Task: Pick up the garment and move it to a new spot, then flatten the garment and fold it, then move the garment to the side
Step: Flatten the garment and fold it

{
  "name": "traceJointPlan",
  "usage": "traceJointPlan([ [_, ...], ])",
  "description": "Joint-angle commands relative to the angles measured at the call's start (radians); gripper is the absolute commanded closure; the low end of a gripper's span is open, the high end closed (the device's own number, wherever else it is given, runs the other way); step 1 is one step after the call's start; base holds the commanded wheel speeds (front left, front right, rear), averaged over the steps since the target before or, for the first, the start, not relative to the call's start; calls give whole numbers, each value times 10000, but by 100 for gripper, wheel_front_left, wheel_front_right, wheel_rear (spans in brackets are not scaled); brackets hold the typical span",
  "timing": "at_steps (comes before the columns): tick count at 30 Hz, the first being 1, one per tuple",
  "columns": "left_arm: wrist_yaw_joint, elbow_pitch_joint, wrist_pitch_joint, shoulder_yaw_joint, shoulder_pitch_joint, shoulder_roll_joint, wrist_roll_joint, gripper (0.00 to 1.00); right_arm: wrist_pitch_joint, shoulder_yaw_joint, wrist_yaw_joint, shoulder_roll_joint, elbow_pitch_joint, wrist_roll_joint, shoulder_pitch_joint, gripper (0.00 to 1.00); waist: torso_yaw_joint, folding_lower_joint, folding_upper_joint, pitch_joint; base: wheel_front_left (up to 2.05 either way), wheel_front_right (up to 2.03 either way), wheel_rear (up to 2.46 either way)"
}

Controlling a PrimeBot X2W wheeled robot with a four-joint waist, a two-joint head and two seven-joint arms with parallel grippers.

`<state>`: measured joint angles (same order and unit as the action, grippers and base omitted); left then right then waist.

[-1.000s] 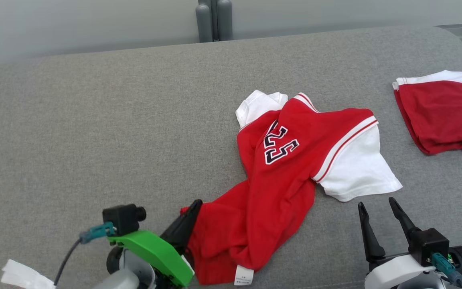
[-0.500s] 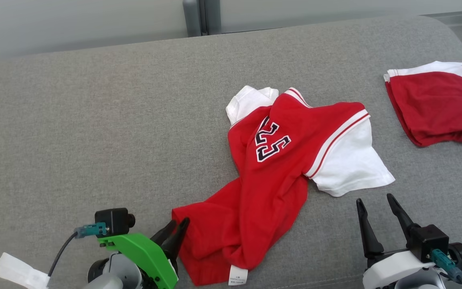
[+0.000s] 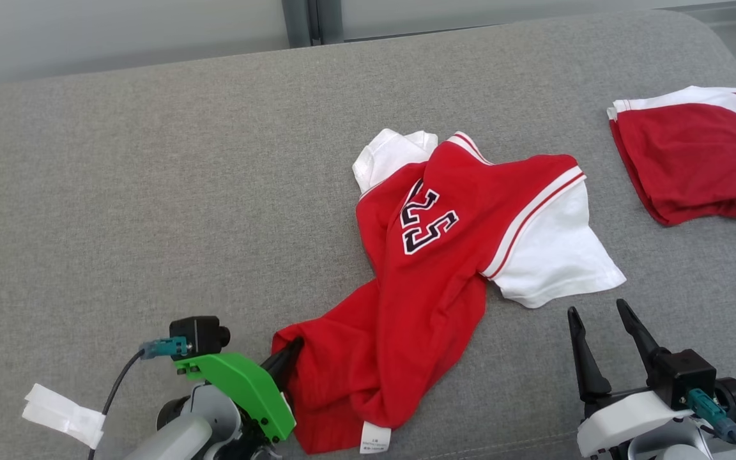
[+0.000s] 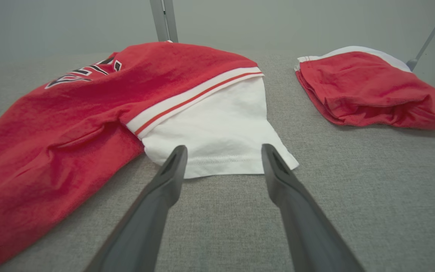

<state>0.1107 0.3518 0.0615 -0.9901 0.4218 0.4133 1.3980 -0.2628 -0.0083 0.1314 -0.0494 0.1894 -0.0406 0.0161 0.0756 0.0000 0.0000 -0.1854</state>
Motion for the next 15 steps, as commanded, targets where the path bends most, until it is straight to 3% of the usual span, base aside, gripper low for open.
traceJointPlan([
  [1, -52, 72, -36, 8, 141, 5, 57, 100, -24, -2, -16, -24, 5, 35, -50, 0, 4, 0, 0, -1, 0, 0, 0],
  [8, -334, 581, 322, 160, 588, -324, -144, 100, -24, 54, -16, -24, 25, -85, -108, 0, 82, 0, 0, 12, 0, 0, 0],
  [15, 55, -635, 1361, 1047, 1694, 380, -811, 100, -24, -8, -16, -24, 107, -76, 184, 0, 28, 0, 0, 365, 0, 0, 0],
])
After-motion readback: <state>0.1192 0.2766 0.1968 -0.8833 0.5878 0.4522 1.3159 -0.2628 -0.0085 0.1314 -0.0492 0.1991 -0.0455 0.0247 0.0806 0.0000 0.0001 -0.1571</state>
